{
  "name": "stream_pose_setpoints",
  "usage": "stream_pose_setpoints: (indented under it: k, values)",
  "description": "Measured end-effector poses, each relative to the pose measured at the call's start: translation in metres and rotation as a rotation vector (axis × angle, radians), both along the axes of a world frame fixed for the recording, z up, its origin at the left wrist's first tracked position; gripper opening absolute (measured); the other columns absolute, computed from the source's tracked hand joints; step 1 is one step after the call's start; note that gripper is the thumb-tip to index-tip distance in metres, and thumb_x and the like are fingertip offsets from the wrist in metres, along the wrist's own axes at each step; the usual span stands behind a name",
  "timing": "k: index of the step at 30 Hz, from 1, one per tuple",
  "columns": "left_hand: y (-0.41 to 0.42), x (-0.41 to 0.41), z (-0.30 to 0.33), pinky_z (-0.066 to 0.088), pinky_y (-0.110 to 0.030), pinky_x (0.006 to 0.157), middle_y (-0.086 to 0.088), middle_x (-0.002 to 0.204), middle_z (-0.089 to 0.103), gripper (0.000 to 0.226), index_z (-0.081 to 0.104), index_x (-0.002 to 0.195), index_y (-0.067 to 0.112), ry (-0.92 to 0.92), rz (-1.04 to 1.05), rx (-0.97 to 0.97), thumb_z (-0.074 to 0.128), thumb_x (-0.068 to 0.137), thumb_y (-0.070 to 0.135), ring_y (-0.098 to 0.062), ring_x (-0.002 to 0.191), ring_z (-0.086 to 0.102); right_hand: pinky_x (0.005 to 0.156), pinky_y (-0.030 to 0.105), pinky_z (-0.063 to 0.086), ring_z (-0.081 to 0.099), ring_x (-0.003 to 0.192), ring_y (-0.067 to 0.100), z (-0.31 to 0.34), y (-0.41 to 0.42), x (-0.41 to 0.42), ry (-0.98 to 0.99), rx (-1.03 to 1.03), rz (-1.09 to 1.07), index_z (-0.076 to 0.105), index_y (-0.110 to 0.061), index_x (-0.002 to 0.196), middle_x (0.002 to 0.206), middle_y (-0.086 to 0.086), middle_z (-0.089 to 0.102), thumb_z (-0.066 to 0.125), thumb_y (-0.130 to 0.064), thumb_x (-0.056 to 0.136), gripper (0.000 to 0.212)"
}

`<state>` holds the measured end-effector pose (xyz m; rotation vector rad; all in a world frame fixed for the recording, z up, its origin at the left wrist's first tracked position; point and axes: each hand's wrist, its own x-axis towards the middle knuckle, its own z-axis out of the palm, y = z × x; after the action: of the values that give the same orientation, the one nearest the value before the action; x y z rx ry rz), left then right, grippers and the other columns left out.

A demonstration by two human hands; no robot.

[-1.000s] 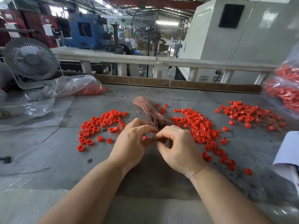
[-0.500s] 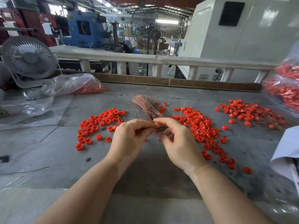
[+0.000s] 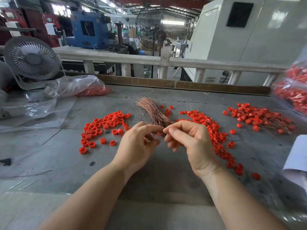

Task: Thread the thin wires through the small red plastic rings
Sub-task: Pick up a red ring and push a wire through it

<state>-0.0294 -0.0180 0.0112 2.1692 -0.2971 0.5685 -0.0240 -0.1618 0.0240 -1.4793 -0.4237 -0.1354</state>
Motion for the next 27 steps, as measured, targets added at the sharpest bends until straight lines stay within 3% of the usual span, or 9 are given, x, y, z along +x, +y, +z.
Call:
stream_pose_setpoints:
  k: [3, 7, 11, 14, 17, 20, 24, 27]
  values:
    - [-0.001, -0.002, 0.000, 0.038, -0.003, 0.064, 0.005, 0.084, 0.056, 0.020, 0.074, 0.092, 0.010, -0.035, -0.075, 0.072, 0.075, 0.074, 0.004, 0.002, 0.066, 0.052, 0.044, 0.019, 0.041, 0.055, 0.049, 0.014, 0.001, -0.002, 0.000, 0.081, 0.087, 0.160, 0.069, -0.006, 0.069, 0.059, 0.008, 0.063, 0.054, -0.015, 0.076, 0.019]
    - [0.002, -0.002, -0.002, 0.039, -0.006, 0.062, -0.002, 0.081, 0.058, 0.010, 0.073, 0.079, 0.006, -0.095, -0.111, 0.105, 0.075, 0.072, -0.002, 0.000, 0.066, 0.052, 0.045, 0.020, 0.043, 0.057, 0.050, 0.016, -0.001, -0.001, 0.000, 0.109, 0.048, 0.268, 0.071, -0.008, 0.070, 0.061, 0.009, 0.064, 0.054, -0.017, 0.077, 0.021]
    - [0.001, 0.000, -0.003, 0.036, -0.006, 0.059, 0.008, 0.070, 0.053, 0.010, 0.069, 0.068, 0.007, -0.146, -0.092, 0.079, 0.074, 0.074, 0.001, -0.004, 0.059, 0.050, 0.044, 0.019, 0.041, 0.055, 0.048, 0.014, 0.001, -0.001, -0.001, 0.106, 0.074, 0.256, 0.073, -0.012, 0.077, 0.071, 0.008, 0.068, 0.054, -0.016, 0.076, 0.020]
    - [0.000, 0.001, 0.000, 0.044, -0.011, 0.065, 0.009, 0.070, 0.062, 0.015, 0.074, 0.076, 0.017, -0.077, -0.052, -0.111, 0.073, 0.074, 0.002, -0.003, 0.065, 0.057, 0.043, 0.019, 0.039, 0.050, 0.044, 0.010, 0.001, -0.004, 0.002, 0.078, 0.077, 0.085, 0.071, -0.017, 0.086, 0.084, 0.003, 0.070, 0.054, -0.015, 0.078, 0.019]
    - [-0.001, -0.001, 0.005, 0.050, -0.015, 0.062, 0.005, 0.064, 0.069, 0.029, 0.070, 0.072, 0.023, 0.050, -0.109, -0.430, 0.068, 0.076, -0.005, -0.004, 0.060, 0.062, 0.043, 0.020, 0.040, 0.051, 0.045, 0.010, -0.002, -0.002, 0.003, 0.042, -0.114, -0.011, 0.067, -0.024, 0.095, 0.091, 0.004, 0.069, 0.053, 0.002, 0.087, 0.030]
    - [-0.001, -0.004, 0.009, 0.051, -0.013, 0.060, 0.001, 0.067, 0.071, 0.022, 0.070, 0.075, 0.014, 0.077, -0.189, -0.597, 0.064, 0.079, -0.007, -0.007, 0.062, 0.065, 0.046, 0.022, 0.044, 0.059, 0.054, 0.011, -0.007, 0.004, 0.002, -0.012, -0.342, 0.011, 0.065, -0.030, 0.097, 0.085, -0.002, 0.069, 0.052, 0.005, 0.086, 0.039]
    - [0.000, -0.003, 0.010, 0.052, -0.016, 0.060, -0.002, 0.065, 0.070, 0.015, 0.069, 0.077, 0.010, 0.118, -0.199, -0.741, 0.061, 0.081, -0.002, -0.008, 0.062, 0.066, 0.050, 0.013, 0.039, 0.055, 0.052, 0.001, -0.009, 0.002, 0.005, -0.134, -0.429, -0.120, 0.067, -0.028, 0.083, 0.063, -0.011, 0.064, 0.062, -0.006, 0.086, 0.023]
    - [0.002, -0.001, 0.010, 0.053, -0.018, 0.060, -0.001, 0.063, 0.068, 0.017, 0.071, 0.071, 0.015, 0.136, -0.183, -0.873, 0.063, 0.078, 0.001, -0.009, 0.061, 0.064, 0.057, 0.018, 0.042, 0.051, 0.054, 0.000, -0.012, 0.000, 0.007, -0.197, -0.499, -0.230, 0.069, -0.021, 0.080, 0.059, -0.013, 0.060, 0.064, -0.012, 0.085, 0.011]
